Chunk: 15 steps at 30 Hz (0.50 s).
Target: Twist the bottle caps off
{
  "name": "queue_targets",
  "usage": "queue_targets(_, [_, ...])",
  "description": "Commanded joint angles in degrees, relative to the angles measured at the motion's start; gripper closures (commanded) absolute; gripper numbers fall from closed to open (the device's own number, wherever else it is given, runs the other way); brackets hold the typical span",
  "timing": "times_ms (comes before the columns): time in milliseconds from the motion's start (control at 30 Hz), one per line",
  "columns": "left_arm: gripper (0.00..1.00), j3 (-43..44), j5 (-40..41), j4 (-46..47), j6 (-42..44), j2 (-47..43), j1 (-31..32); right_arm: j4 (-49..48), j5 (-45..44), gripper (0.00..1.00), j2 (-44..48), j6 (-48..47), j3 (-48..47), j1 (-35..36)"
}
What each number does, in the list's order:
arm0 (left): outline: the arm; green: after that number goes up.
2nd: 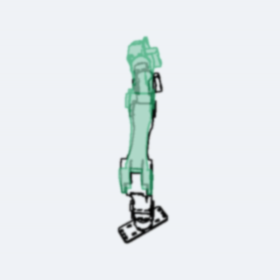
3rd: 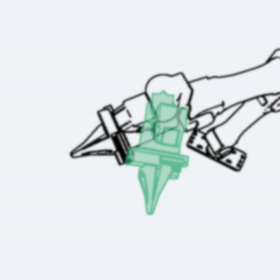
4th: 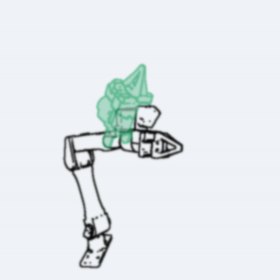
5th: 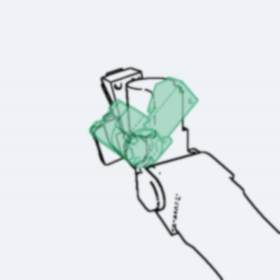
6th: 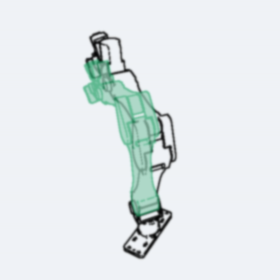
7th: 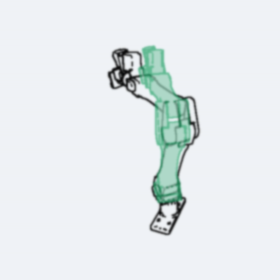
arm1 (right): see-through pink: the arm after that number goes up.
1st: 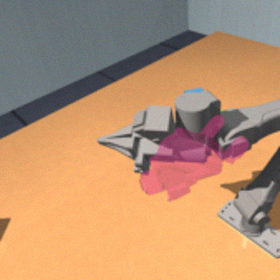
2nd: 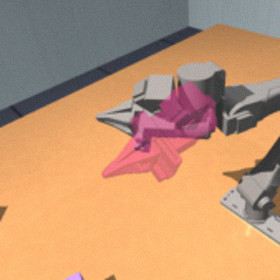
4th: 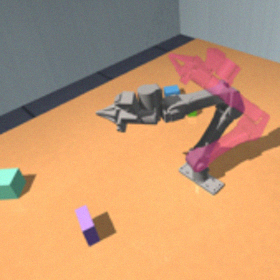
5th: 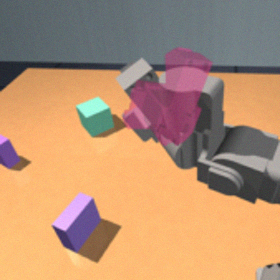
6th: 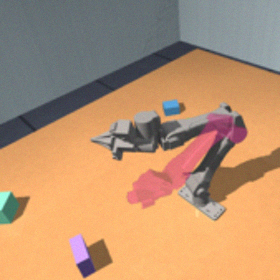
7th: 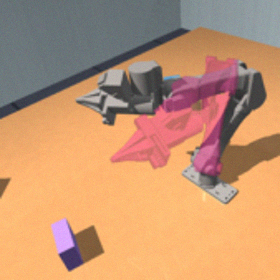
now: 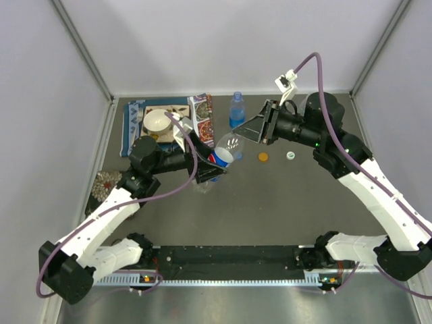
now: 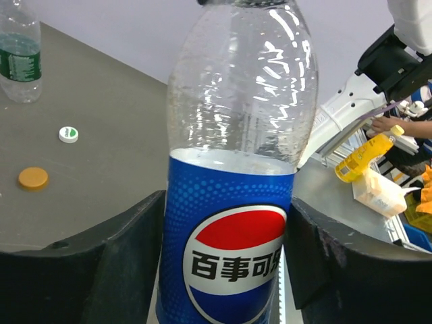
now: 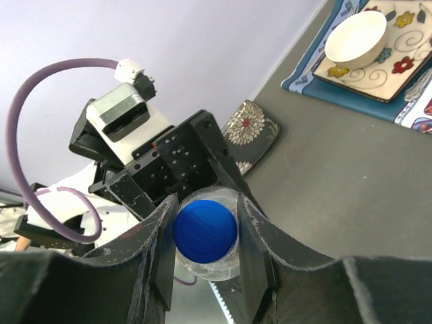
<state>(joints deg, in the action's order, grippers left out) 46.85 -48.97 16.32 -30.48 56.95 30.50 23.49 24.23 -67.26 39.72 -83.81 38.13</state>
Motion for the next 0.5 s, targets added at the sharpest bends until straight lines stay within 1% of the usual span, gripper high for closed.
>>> queue_targets(0, [0.34,2.7,-0.9,2.9,1.2,1.1,0.7,-2.1,1.0,1.0,-0.4,-0.6,-2.0,1.2])
queue_targets(67, [0.39,2.8,-1.0,2.6,1.9,1.1,1.0,-1.8,0.3,1.0,0.0,-1.3,-1.9,1.3])
queue_targets(167, [0.47,3.2,-0.6,0.7,3.9,0.5,1.4,-1.7,-0.1,0.7,1.1,-3.0,-1.6,1.3])
queue_targets(200, [0.51,3.6,-0.3,0.0,4.8,0.4,1.6,-1.4,-0.6,0.53,1.4,-3.6,-1.8,1.3])
queue_targets(233, [0.55,3.8,1.1,-1.7,6.7,-0.4,2.2,-1.2,-2.0,0.46,1.7,-4.0,-2.0,1.3])
queue_targets(267, [0.58,3.9,1.9,-2.5,7.8,-0.7,2.5,-0.9,-2.5,0.42,2.0,-4.4,-2.2,1.3])
queue_targets(300, [0.61,4.3,2.7,-3.6,8.8,-1.1,3.0,0.0,-2.9,0.35,2.1,-5.1,-3.1,1.3])
queue_targets(367, [0.62,4.6,5.7,-5.4,11.4,-1.9,4.4,0.9,-4.1,0.28,2.1,-5.5,-4.1,1.2])
queue_targets(400, [0.62,4.8,6.7,-5.9,12.2,-2.3,4.8,1.1,-4.4,0.23,2.1,-5.8,-4.8,1.2])
queue_targets(433, [0.62,4.9,7.8,-6.3,13.5,-3.1,5.8,1.6,-4.9,0.2,2.1,-5.7,-5.0,1.3])
queue_targets(467, [0.62,4.9,10.6,-7.2,14.2,-3.4,6.2,1.7,-6.1,0.19,2.4,-5.8,-5.1,1.3])
